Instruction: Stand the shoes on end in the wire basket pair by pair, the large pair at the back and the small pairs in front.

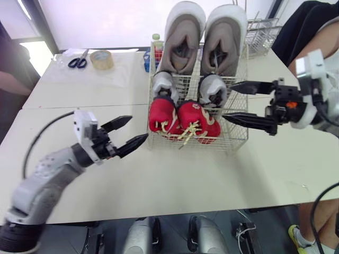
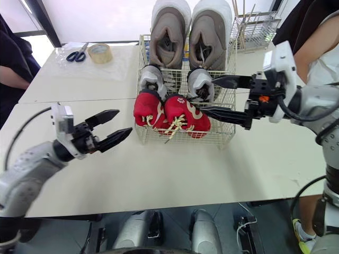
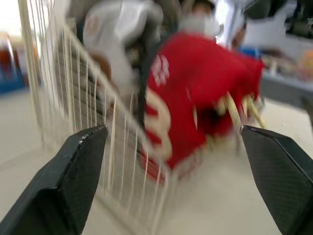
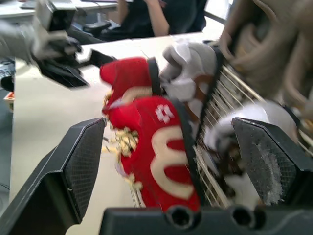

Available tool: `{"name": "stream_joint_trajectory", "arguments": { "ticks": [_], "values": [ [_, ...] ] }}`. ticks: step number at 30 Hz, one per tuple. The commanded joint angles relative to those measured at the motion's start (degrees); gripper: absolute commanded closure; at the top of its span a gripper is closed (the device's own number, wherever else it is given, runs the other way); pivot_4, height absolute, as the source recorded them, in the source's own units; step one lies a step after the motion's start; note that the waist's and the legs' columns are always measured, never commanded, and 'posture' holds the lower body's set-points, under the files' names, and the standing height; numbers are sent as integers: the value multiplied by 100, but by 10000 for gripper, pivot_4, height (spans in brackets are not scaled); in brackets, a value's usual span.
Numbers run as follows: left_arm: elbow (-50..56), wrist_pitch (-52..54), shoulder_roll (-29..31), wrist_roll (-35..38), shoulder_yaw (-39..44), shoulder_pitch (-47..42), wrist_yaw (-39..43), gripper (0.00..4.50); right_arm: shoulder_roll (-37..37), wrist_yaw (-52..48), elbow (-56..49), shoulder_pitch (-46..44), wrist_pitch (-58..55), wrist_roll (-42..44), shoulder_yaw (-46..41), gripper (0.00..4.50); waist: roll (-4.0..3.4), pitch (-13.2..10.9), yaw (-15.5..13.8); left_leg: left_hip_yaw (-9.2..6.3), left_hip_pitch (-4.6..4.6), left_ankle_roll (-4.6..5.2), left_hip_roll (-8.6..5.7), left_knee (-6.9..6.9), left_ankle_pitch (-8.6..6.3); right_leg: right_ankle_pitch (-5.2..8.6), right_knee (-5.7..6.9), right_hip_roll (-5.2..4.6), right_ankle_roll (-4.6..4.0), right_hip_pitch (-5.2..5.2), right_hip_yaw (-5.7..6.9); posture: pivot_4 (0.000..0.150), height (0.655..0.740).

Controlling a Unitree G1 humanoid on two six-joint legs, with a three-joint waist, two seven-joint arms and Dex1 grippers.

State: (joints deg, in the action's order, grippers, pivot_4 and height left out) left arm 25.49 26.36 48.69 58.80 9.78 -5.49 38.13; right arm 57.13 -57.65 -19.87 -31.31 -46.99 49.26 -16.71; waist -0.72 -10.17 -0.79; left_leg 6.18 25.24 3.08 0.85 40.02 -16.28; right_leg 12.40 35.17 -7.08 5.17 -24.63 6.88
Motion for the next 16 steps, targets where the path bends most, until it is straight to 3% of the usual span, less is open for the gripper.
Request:
{"name": "stream_joint_trajectory", "arguments": {
  "ticks": [1,5,9,16],
  "values": [
    [-229,859,731,611,600,-436,515,310,419,-158,-94,401,-10,26,-729,0,9,-7,-15,-5,4,0,0,1,0,1,-1,5,0,0,1,1500,7400],
    [-1099,1542,1326,731,756,-1221,1066,310,808,-344,-6,1074,-107,-82,-1393,0,6,-10,0,-1,6,-9,-1,-1,5,4,-7,11,3,0,-3,1500,7400],
    [-1556,1893,1452,584,701,-1744,1444,310,1040,-684,267,1678,44,-336,-1868,0,6,-10,22,7,2,-27,2,-8,15,5,-5,18,18,-2,-10,1500,7400],
    [-1832,2131,1604,-60,371,-2048,2111,310,1125,-823,456,1911,99,-440,-2117,0,6,-13,17,12,1,-38,7,-11,22,-2,2,24,31,-9,-16,1500,7400]
  ]
}}
